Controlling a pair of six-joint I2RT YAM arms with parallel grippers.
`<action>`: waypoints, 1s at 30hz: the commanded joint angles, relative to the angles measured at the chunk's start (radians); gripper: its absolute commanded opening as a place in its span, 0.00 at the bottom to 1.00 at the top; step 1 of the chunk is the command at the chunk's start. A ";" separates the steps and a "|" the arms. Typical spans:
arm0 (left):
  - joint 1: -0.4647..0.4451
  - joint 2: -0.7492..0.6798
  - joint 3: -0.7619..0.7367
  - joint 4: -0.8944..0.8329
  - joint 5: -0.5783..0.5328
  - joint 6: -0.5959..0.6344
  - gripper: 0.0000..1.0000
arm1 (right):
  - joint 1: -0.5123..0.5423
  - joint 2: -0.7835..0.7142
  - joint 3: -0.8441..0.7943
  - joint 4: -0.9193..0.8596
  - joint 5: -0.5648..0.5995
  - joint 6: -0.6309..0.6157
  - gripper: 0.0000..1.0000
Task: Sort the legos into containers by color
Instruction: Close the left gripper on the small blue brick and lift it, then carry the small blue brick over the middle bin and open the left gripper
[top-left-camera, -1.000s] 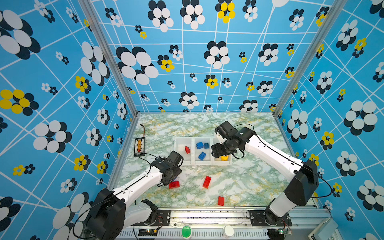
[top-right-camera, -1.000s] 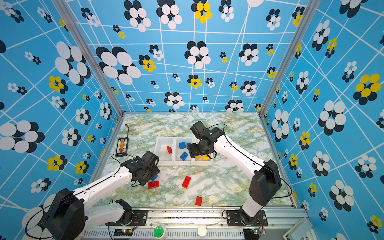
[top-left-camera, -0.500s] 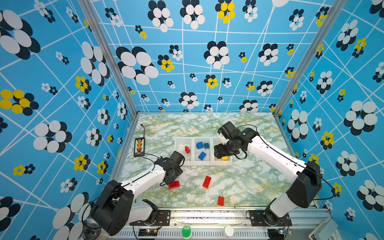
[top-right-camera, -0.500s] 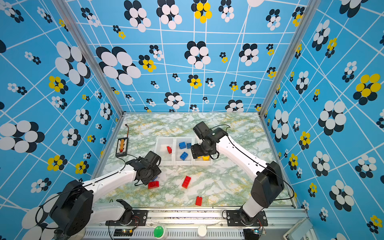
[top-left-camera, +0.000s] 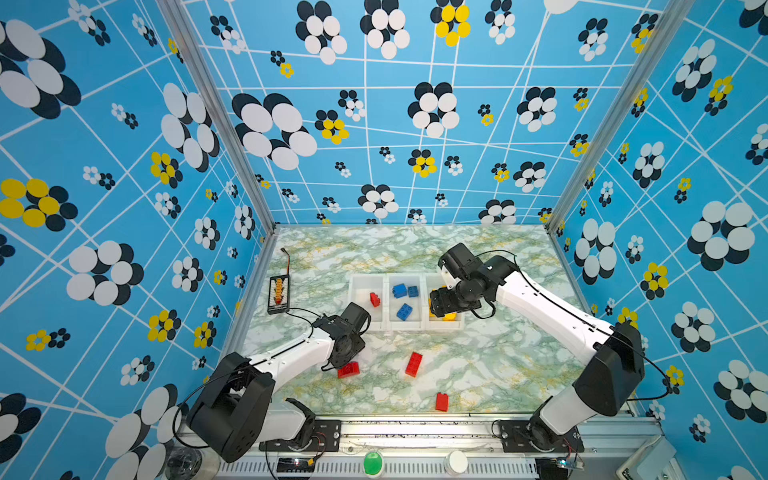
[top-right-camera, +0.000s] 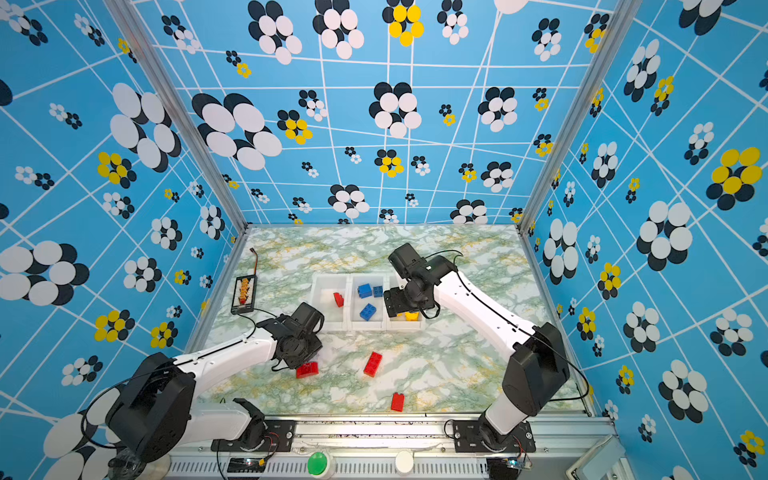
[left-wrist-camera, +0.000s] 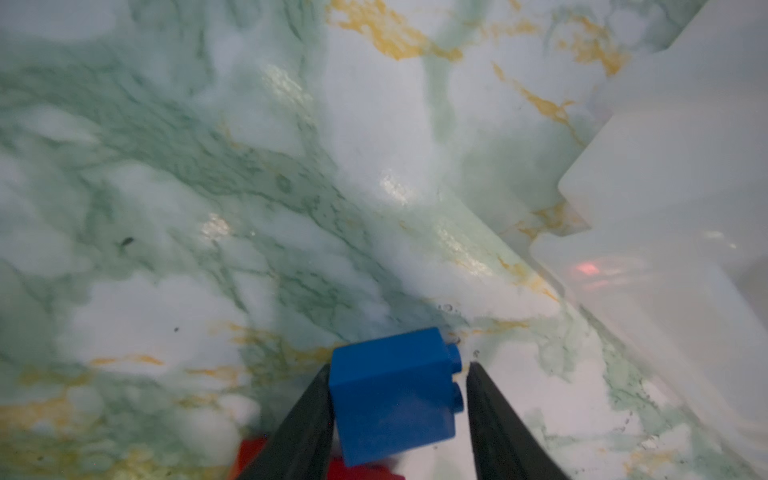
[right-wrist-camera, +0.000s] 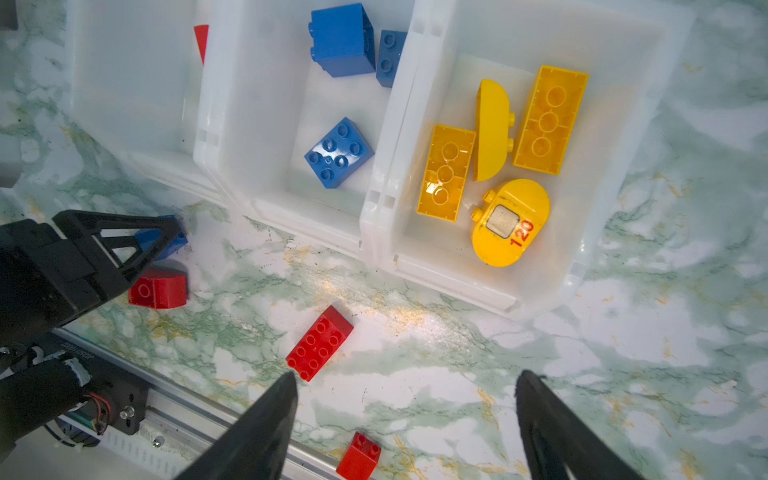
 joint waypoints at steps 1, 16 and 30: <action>0.006 0.004 -0.015 -0.016 0.003 -0.001 0.45 | -0.008 -0.029 -0.014 -0.008 0.013 0.013 0.84; -0.001 -0.156 0.044 -0.172 -0.043 0.030 0.33 | -0.029 -0.076 -0.084 0.028 0.003 0.046 0.84; -0.085 -0.205 0.211 -0.280 -0.102 0.033 0.33 | -0.050 -0.102 -0.110 0.035 -0.007 0.044 0.84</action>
